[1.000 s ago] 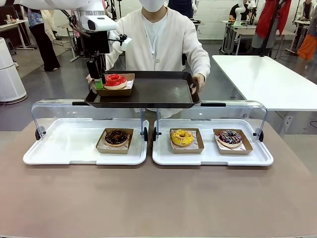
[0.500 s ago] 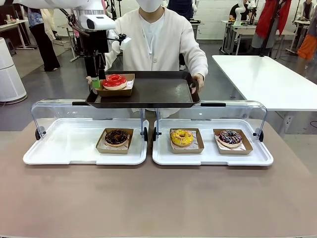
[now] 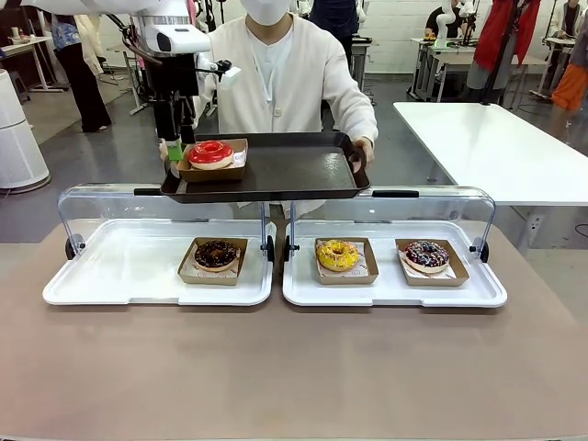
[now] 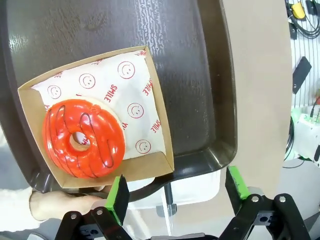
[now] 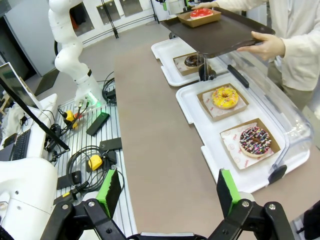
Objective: Provide the desired donut to the person.
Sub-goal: Place the picked Paper togo box onto the Handle tray extended by the person.
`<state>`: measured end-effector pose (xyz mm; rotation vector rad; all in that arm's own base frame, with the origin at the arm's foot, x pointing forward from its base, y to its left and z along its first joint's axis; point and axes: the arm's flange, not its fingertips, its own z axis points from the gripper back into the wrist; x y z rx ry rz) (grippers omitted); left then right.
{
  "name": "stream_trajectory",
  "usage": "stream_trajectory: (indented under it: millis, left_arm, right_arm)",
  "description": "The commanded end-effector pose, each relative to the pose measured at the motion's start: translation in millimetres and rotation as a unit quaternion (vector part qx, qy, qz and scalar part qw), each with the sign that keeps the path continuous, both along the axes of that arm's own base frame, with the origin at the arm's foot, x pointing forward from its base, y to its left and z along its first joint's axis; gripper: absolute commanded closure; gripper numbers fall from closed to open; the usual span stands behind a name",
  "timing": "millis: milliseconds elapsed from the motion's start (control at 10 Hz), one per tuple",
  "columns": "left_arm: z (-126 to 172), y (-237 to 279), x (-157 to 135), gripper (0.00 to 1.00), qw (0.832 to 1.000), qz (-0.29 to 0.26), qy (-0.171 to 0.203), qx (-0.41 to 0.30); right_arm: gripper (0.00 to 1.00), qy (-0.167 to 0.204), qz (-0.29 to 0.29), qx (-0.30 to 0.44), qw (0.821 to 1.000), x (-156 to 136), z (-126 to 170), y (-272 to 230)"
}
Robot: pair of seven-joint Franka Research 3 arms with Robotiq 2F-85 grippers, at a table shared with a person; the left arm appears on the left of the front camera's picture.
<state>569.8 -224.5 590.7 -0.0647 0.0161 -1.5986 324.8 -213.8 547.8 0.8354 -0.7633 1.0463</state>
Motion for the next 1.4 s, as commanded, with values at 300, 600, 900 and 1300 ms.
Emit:
stream_trajectory:
  millis: [300, 600, 900, 1300]
  left_arm:
    - [5.4, 119.6, -58.0, 0.0, 0.994, -0.053, -0.039, -0.082]
    - [-15.1, 186.7, -85.5, 0.0, 0.988, -0.033, -0.083, -0.123]
    - [-36.5, 227.7, -96.5, 0.0, 0.984, -0.003, -0.097, -0.149]
    - [-41.5, 237.7, -93.3, 0.0, 0.988, 0.016, -0.083, -0.133]
  right_arm:
    - [0.0, -0.005, 0.003, 0.006, 1.0, -0.2, -0.1, -0.6]
    - [0.0, -0.005, 0.003, 0.006, 1.0, -0.2, -0.1, -0.6]
    - [0.0, -0.005, 0.003, 0.006, 1.0, -0.2, -0.1, -0.6]
    - [0.0, -0.005, 0.003, 0.006, 1.0, -0.2, -0.1, -0.6]
